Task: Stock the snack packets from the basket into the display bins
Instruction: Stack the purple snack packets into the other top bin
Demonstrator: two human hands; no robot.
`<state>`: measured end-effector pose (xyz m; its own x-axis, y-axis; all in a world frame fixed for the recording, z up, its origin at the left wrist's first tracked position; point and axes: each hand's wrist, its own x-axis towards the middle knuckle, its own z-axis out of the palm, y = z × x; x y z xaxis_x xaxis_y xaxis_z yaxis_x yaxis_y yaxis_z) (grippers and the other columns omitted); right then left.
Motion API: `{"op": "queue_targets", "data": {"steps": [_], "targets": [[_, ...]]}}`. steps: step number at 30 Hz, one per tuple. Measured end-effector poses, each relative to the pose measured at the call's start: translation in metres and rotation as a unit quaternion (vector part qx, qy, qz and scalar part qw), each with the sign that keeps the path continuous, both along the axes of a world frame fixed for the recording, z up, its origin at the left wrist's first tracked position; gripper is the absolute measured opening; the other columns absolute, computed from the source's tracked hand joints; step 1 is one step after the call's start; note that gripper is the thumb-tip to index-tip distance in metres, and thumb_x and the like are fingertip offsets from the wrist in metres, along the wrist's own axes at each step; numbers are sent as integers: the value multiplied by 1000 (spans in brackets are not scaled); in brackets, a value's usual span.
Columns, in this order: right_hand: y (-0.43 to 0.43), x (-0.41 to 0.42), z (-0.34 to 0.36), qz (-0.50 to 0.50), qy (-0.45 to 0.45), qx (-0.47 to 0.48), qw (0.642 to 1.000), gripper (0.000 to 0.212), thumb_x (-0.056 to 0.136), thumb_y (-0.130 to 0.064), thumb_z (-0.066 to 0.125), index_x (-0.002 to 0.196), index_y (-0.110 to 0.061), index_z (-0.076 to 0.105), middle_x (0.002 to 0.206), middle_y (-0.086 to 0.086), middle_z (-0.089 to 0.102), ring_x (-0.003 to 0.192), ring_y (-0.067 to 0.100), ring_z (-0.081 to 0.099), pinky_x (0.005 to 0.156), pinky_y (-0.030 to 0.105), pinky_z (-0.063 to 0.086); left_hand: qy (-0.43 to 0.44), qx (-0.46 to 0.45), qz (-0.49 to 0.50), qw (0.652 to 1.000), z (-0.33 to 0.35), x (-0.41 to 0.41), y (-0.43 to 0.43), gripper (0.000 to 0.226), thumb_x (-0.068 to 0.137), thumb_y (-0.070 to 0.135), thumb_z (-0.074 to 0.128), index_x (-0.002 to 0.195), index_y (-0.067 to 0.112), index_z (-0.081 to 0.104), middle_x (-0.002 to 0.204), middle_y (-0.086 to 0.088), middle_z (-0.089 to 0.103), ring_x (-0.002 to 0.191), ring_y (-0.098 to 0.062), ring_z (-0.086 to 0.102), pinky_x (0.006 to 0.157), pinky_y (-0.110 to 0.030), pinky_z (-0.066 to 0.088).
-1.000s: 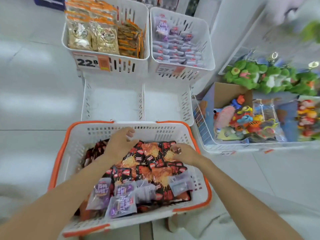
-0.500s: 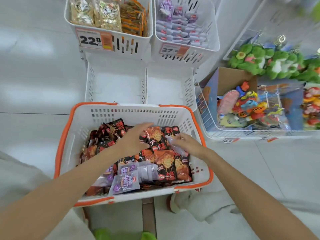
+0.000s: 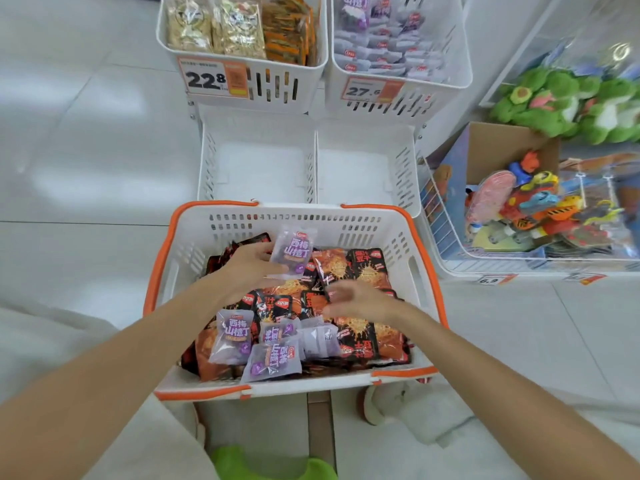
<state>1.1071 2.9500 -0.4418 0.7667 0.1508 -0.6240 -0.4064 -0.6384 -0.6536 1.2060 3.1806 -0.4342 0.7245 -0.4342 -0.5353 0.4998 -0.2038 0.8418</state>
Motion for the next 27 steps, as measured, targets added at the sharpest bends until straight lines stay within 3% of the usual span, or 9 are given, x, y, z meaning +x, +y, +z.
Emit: {"op": "queue_targets", "data": {"steps": [3,6,8,12,15,17,20,23,27], "targets": [[16,-10,-27,75,0,-46,996,47,85,-41,74,127,-22,63,133,-2,61,116,15,57,101,33,45,5,18,-3,1000,-5,-6,5,38,88,-9,62,119,12,64,116,-11,70,112,-24,66,97,-39,52],[15,-6,-31,54,-30,-44,997,14,91,-39,67,85,-27,69,95,1,68,86,20,62,82,39,49,28,7,3,1000,-8,-9,9,46,88,-15,55,121,17,59,120,-10,68,109,-21,66,91,-36,54],[10,3,-17,18,-65,-32,997,26,96,-37,60,74,-23,59,79,-4,58,71,13,54,70,28,43,43,1,11,999,-10,-9,10,52,88,-15,55,127,19,55,121,-6,68,106,-18,67,86,-34,56],[13,29,22,-145,-188,-18,971,22,97,-37,58,91,-17,64,93,-4,65,93,18,63,73,20,46,28,-38,16,999,-3,-9,3,56,87,-2,67,134,21,48,121,-4,67,108,-22,67,95,-41,54],[30,42,42,-142,-200,42,969,38,100,-51,43,84,-28,69,88,4,72,88,24,70,86,35,57,-1,-86,-30,996,15,-17,-12,41,82,19,75,118,29,57,115,-2,69,103,-18,68,84,-33,57],[43,44,55,-125,-163,109,973,44,103,-49,34,110,-26,70,103,6,73,92,20,71,90,29,55,-13,-122,-35,992,24,-18,-17,33,81,22,73,112,19,62,99,-4,72,95,-20,68,76,-30,59],[46,56,61,-96,-211,64,971,34,102,-34,48,130,-20,62,126,-4,58,102,6,60,86,18,46,18,-168,25,985,30,-10,-13,28,91,12,64,119,11,60,104,-6,74,100,-21,70,82,-34,58],[39,61,58,-105,-189,60,974,52,95,-37,62,142,-21,49,138,-4,51,119,11,52,93,26,47,46,-198,45,978,35,-1,-11,31,92,6,62,121,15,56,118,-9,71,106,-23,68,97,-45,52],[36,63,58,-140,-192,92,967,41,93,-36,65,128,-15,59,125,-1,63,111,11,59,92,26,51,45,-199,24,979,41,4,-13,34,98,28,57,126,9,55,115,-9,71,108,-25,67,99,-46,50]]}}
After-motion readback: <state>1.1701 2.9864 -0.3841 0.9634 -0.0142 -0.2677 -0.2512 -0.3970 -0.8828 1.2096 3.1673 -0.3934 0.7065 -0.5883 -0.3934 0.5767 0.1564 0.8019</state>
